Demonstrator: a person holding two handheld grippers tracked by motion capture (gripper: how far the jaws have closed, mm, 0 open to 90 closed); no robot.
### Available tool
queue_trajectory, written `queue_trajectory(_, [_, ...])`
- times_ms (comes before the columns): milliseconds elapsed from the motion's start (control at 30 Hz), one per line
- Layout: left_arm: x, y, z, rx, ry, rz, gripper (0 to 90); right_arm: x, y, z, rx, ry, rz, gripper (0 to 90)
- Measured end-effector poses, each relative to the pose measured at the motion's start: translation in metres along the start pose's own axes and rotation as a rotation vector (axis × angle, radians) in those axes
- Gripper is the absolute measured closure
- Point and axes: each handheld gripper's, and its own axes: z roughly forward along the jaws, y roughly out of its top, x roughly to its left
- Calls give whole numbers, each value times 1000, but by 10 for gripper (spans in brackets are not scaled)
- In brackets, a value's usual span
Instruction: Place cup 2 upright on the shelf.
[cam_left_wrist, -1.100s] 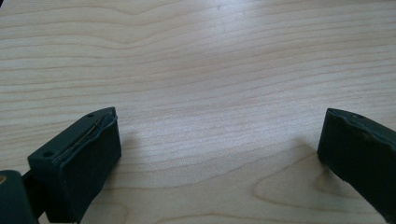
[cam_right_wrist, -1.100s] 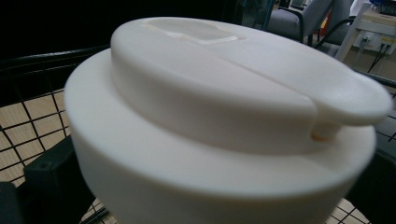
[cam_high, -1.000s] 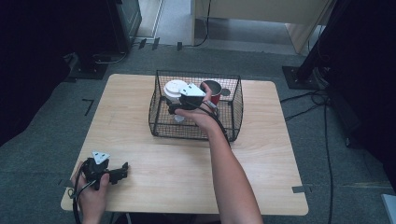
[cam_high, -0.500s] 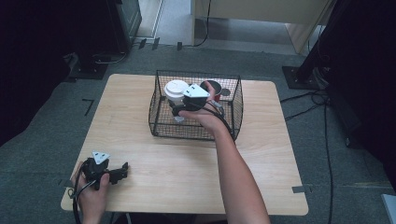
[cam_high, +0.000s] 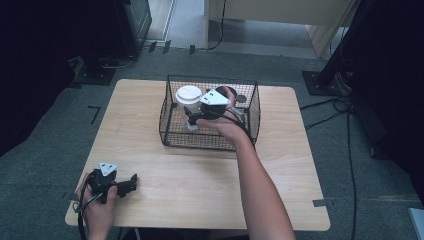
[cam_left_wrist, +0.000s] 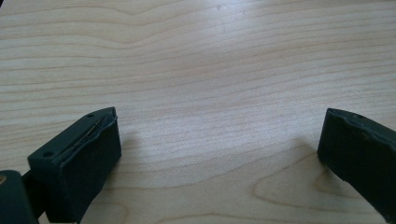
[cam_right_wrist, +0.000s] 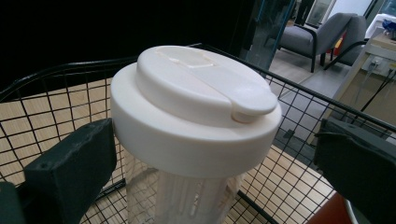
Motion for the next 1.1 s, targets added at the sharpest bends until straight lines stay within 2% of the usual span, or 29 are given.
queue_trajectory(500, [0,0,0,0,0,0,0,-10,0,-22,-27,-33,53,0])
queue_trajectory(1100, [0,0,0,1,0,0,0,-24,11,-66,-47,-157,76,0])
